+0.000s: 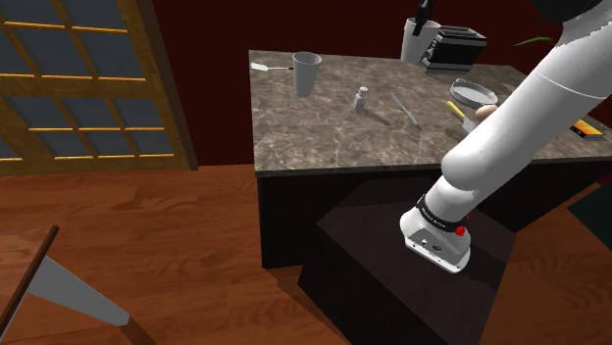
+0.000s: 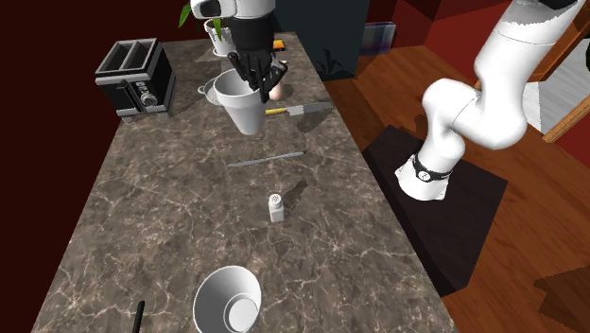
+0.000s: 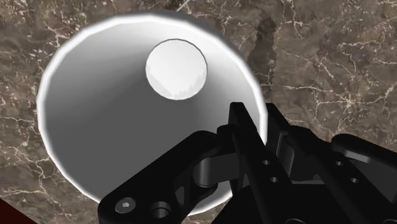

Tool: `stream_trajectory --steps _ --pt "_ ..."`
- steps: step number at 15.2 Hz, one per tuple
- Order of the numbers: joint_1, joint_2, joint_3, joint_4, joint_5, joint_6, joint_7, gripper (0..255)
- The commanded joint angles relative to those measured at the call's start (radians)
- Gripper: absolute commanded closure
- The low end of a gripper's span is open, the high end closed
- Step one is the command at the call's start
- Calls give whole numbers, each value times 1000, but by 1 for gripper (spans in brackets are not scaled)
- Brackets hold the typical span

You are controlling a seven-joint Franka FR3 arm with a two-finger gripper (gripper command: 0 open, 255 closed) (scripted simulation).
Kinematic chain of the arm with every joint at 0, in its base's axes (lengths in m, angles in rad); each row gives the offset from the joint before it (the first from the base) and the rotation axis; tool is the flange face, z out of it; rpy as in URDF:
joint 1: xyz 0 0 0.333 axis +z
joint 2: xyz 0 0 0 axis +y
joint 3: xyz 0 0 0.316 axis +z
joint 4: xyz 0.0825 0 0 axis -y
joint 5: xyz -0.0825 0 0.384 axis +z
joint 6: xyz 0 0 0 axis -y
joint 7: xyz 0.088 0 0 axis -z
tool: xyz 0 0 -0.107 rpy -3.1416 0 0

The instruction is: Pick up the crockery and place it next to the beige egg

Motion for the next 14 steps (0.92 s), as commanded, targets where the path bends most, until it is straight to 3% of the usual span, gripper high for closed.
stream_trajectory --steps 1,14 --pt "-18 -30 -19 -30 -13 5 -37 255" --pt "-145 -137 -175 -124 -82 27 -304 255"
